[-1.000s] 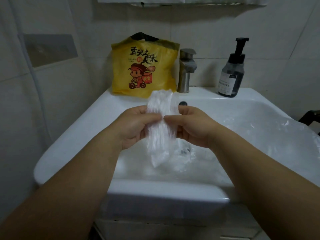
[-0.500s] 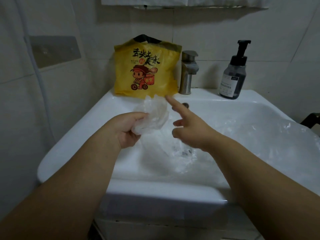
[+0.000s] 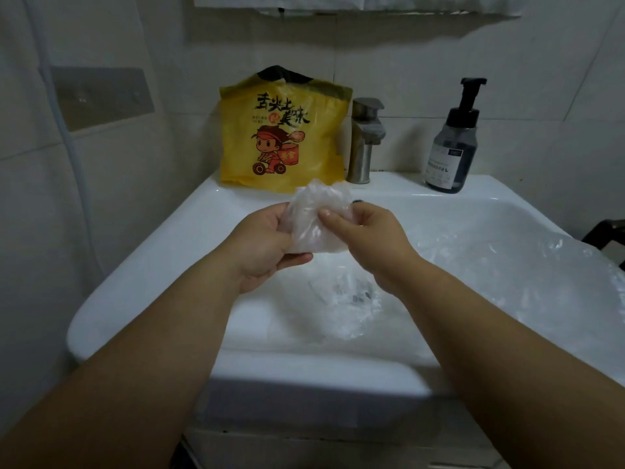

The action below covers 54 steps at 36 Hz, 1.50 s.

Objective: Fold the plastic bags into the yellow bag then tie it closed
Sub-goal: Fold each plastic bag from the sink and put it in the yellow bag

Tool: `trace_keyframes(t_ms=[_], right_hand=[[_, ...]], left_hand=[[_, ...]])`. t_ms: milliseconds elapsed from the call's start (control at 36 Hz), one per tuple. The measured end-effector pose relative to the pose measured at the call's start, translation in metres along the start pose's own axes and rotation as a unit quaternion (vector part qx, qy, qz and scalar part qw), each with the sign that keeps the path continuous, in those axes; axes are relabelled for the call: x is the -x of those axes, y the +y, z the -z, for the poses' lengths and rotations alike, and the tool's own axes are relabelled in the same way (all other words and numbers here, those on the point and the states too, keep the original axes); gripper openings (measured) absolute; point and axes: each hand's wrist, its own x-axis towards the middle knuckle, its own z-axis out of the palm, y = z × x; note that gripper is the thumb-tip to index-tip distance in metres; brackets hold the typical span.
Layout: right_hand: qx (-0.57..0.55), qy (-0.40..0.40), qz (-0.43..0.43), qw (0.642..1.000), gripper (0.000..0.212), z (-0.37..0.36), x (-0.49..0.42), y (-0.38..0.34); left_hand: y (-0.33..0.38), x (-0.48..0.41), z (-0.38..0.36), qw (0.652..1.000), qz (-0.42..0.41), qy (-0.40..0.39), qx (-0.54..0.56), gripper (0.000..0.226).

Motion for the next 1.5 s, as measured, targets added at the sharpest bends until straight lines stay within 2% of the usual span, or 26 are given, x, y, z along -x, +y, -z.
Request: trace_keyframes(t_ms=[28,83,111,139,222,278,361,417,472,556,639,694,778,944,1167,1306,1389,1500], right_hand=[[-0.025,0.0,-0.036,0.999,0.043,0.001,-0.001,0.0],[-0.107,-0.053,-0.144,0.982,0.06,0.003,-0.003,-0.001],[-0.152,-0.087,-0.185,0.967,0.059,0.004,-0.003,-0.003],[-0.191,-0.108,-0.203,0.954,0.049,0.005,-0.003,-0.004],[-0.262,-0.099,-0.177,0.943,0.021,0.006,-0.002,-0.005],[-0.268,-0.084,-0.148,0.948,0.016,0.007,-0.003,-0.005],[-0.219,-0.116,-0.141,0.959,0.011,0.008,-0.004,-0.003],[-0.175,-0.162,-0.153,0.959,0.014,0.007,-0.002,-0.001],[-0.156,-0.186,-0.16,0.957,0.025,0.006,-0.001,-0.001],[-0.186,-0.191,-0.166,0.949,0.03,0.005,0.0,-0.002],[-0.226,-0.211,-0.18,0.934,0.023,0.001,0.002,-0.003],[-0.249,-0.233,-0.197,0.919,0.019,-0.001,0.003,-0.003],[-0.254,-0.214,-0.212,0.919,0.015,0.0,0.0,-0.001],[-0.292,-0.131,-0.18,0.93,0.009,0.007,-0.006,-0.003],[-0.316,-0.188,-0.184,0.912,0.025,0.023,-0.006,-0.007],[-0.318,-0.173,-0.185,0.914,0.032,0.025,-0.005,-0.007],[-0.321,-0.17,-0.186,0.913,0.03,0.027,-0.005,-0.007],[-0.343,-0.165,-0.194,0.904,0.03,0.031,-0.005,-0.01]], left_hand=[[0.0,0.001,-0.001,1.0,-0.004,-0.01,0.004,0.044],[0.002,0.002,-0.001,0.999,-0.008,-0.028,0.021,0.045],[0.002,0.001,-0.001,0.999,-0.012,-0.034,0.028,0.045],[0.001,0.001,0.0,0.999,-0.015,-0.041,0.029,0.045],[0.003,0.002,-0.001,0.998,-0.029,-0.048,0.019,0.035],[0.006,0.002,0.001,0.997,-0.027,-0.046,0.06,0.043],[0.009,0.003,0.007,0.989,-0.014,-0.051,0.138,0.06],[0.008,0.006,0.003,0.989,0.003,-0.1,0.107,0.062],[0.005,0.007,-0.002,0.992,0.012,-0.115,0.054,0.048],[0.003,0.003,-0.001,0.997,0.002,-0.063,0.041,0.047],[0.001,-0.004,0.008,0.998,0.002,0.013,0.067,0.04],[0.0,-0.007,0.01,0.996,0.007,0.037,0.078,0.034],[0.001,-0.007,0.006,0.993,0.009,0.051,0.104,0.031],[0.002,-0.006,0.002,0.992,0.018,0.043,0.115,0.017],[0.003,-0.005,0.004,0.99,0.006,0.002,0.138,0.025],[0.004,0.0,0.003,0.992,0.028,-0.023,0.121,0.023],[0.005,0.003,0.003,0.993,0.048,-0.045,0.098,0.02],[0.007,0.004,0.003,0.993,0.036,-0.025,0.114,0.017]])
